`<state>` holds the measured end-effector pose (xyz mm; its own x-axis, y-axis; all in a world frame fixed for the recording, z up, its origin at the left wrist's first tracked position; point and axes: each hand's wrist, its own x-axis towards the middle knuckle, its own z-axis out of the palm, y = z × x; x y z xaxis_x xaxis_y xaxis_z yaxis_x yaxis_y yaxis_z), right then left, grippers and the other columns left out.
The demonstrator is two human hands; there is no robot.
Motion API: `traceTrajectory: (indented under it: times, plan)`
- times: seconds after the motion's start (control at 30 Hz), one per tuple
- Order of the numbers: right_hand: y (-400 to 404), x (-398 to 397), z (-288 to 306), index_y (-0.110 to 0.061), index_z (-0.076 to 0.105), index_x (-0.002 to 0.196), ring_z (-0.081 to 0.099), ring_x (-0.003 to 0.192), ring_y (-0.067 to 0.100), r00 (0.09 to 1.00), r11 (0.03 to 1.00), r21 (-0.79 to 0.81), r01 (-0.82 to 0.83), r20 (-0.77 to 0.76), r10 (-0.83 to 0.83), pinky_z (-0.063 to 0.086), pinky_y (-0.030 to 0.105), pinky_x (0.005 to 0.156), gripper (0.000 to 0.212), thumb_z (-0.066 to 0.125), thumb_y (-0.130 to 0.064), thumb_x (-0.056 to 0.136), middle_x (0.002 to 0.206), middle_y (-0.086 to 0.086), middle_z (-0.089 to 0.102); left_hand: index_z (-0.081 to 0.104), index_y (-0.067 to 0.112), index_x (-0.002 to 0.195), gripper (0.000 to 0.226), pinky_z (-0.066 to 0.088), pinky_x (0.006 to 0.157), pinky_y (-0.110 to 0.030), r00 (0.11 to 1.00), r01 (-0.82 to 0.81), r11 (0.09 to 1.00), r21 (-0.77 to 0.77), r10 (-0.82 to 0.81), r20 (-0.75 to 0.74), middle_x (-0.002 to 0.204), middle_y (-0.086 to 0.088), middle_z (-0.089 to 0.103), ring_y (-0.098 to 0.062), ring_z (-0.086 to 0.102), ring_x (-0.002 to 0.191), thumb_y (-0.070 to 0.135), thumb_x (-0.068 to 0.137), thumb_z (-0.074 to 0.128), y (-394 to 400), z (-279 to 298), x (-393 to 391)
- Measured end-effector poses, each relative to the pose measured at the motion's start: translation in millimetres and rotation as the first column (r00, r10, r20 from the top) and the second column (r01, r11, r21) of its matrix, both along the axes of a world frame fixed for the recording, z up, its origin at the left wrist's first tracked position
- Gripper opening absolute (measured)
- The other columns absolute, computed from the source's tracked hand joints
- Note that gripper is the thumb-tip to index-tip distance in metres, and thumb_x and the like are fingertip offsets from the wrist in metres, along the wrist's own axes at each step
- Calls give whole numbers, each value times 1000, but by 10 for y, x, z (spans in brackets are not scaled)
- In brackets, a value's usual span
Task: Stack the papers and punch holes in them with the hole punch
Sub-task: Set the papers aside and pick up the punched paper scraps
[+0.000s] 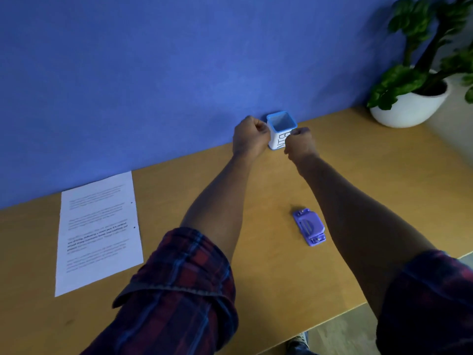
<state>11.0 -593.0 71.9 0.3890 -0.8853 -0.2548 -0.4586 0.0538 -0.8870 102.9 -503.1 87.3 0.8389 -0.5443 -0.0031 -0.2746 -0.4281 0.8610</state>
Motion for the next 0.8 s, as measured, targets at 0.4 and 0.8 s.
traceTrajectory:
  times: [0.4, 0.8]
  plan:
    - [-907, 356, -172, -22, 43, 68, 54, 86, 25, 1000, 1000, 9, -3, -27, 3, 50, 34, 73, 29, 45, -14, 96, 97, 12, 56, 73, 7, 104, 22, 51, 81, -28, 995, -96, 995, 31, 97, -24, 108, -8, 74, -23, 69, 103, 20, 95, 58, -840, -366, 196]
    - [-1084, 486, -334, -6, 74, 110, 72, 101, 29, 999, 978, -205, 41, -1, -42, 58, 40, 92, 33, 51, 0, 86, 113, 10, 75, 82, 12, 92, 18, 55, 67, -26, 997, -62, 994, 91, 58, 50, 94, -4, 79, -20, 73, 88, 12, 92, 64, -1037, -496, 379]
